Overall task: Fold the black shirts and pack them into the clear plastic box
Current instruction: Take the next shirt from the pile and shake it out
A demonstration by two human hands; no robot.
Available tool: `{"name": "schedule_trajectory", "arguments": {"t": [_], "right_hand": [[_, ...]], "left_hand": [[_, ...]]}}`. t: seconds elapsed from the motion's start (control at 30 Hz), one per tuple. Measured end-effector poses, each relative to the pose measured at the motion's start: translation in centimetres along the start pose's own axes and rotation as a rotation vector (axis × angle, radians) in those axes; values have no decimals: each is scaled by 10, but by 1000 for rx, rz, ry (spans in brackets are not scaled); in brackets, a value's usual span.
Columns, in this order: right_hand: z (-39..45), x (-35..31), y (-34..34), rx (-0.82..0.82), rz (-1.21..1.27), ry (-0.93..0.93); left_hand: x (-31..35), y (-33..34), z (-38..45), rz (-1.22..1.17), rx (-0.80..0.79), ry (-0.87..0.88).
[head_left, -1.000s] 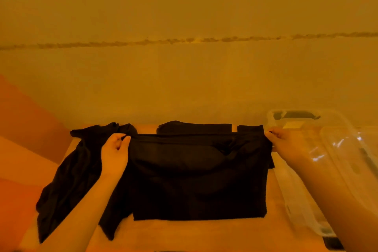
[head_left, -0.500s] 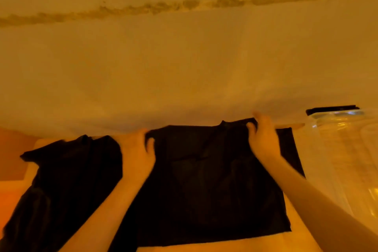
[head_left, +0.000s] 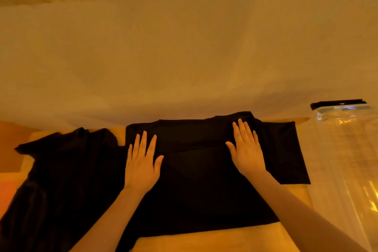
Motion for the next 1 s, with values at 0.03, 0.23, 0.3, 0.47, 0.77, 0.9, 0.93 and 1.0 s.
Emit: {"name": "schedule_trajectory", "arguments": {"t": [0.03, 0.23, 0.3, 0.47, 0.77, 0.9, 0.93, 1.0], "right_hand": [[6, -6, -3, 37, -4, -26], [37, -9, 2, 19, 7, -94], [30, -8, -1, 53, 27, -76], [-42, -32, 4, 167, 23, -120], [-134, -16, 61, 104, -75, -66], [-166, -19, 70, 91, -62, -72], [-174, -19, 72, 78, -52, -77], [-188, -19, 77, 39, -46, -79]], "left_hand": [[6, -3, 3, -6, 10, 14], [25, 4, 29, 54, 5, 84], [22, 1, 23, 64, 25, 74], [27, -1, -53, 0, 86, 159], [1, 50, -157, 117, 29, 141], [3, 53, -189, 110, -12, 118], [3, 55, -198, 106, -20, 118], [1, 59, -216, 94, -34, 114]]}}
Point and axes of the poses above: each hand's wrist, its own z-axis towards the middle knuckle, its own y-axis out of the palm, x = y × z, the point moved 6 cm from there along z, towards the middle knuckle, and after that the axes turned 15 degrees about -y, right-handed, at the moved point
